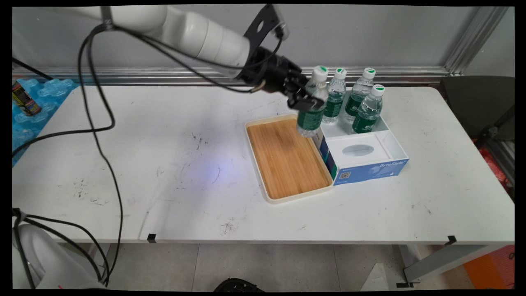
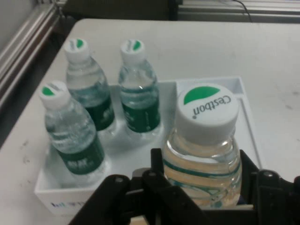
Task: Place the picked object on the tray
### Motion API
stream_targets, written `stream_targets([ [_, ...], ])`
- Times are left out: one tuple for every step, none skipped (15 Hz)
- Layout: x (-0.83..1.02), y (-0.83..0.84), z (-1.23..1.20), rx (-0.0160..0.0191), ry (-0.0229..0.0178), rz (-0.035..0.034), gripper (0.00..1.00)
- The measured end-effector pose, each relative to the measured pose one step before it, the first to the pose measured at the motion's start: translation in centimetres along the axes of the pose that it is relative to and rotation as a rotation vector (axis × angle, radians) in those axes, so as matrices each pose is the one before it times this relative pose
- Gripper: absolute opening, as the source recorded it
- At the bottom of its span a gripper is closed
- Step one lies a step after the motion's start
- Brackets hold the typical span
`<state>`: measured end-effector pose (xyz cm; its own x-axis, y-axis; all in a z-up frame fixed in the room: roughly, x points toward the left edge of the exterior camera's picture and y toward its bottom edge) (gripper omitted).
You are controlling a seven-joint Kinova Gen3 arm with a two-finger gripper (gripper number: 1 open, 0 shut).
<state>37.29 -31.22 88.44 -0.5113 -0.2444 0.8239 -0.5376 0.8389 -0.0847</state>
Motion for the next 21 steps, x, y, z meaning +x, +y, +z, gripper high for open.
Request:
stream_targets([
  [-0.638, 0.482, -0.232, -0.00517, -0.00157, 0.00377, 0.0],
  [-0.537, 0.357, -0.11, -0.00391, -0.00052, 0.00387, 0.0],
  [-0.603, 0.405, -0.039, -0.0055, 0.00016, 0.00475, 0.0],
  [-0.602, 0.353, 0.054, -0.00569, 0.00096, 0.00471, 0.0],
  [-0.512, 0.292, 0.108, -0.00577, 0.00191, 0.00691, 0.0],
  [-0.324, 0.179, 0.112, -0.00364, 0.00131, 0.00425, 0.0],
  [-0.504, 0.238, 0.235, -0.00482, 0.00043, 0.00491, 0.0],
  [-0.559, 0.216, 0.331, -0.00491, 0.00062, 0.00565, 0.0],
  [-0.544, 0.166, 0.36, -0.00365, 0.0002, 0.00428, 0.0],
  [-0.449, 0.111, 0.326, -0.00252, 0.00023, 0.00346, 0.0],
  [-0.274, 0.06, 0.219, -0.00159, 0.00027, 0.00275, 0.0],
  [-0.403, 0.074, 0.335, -0.00252, 0.00032, 0.00307, 0.0],
  [-0.249, 0.041, 0.221, -0.00165, 0.00035, 0.00217, 0.0],
  [-0.33, 0.057, 0.335, -0.00268, 0.0009, 0.00328, 0.0],
  [-0.353, 0.058, 0.365, -0.00317, 0.00106, 0.00426, 0.0],
  [-0.27, 0.064, 0.373, -0.00309, 0.0016, 0.00469, 0.0],
  [-0.202, 0.047, 0.378, -0.00228, 0.00216, 0.00457, 0.0],
  [-0.135, 0.023, 0.314, -0.00114, 0.00209, 0.00298, 0.0],
  [-0.131, 0.024, 0.345, -0.00093, 0.00253, 0.00342, 0.0],
  [-0.082, 0.014, 0.285, -0.00055, 0.00239, 0.00261, 0.0],
  [-0.049, 0.003, 0.177, -0.00019, 0.00148, 0.00122, 0.0],
])
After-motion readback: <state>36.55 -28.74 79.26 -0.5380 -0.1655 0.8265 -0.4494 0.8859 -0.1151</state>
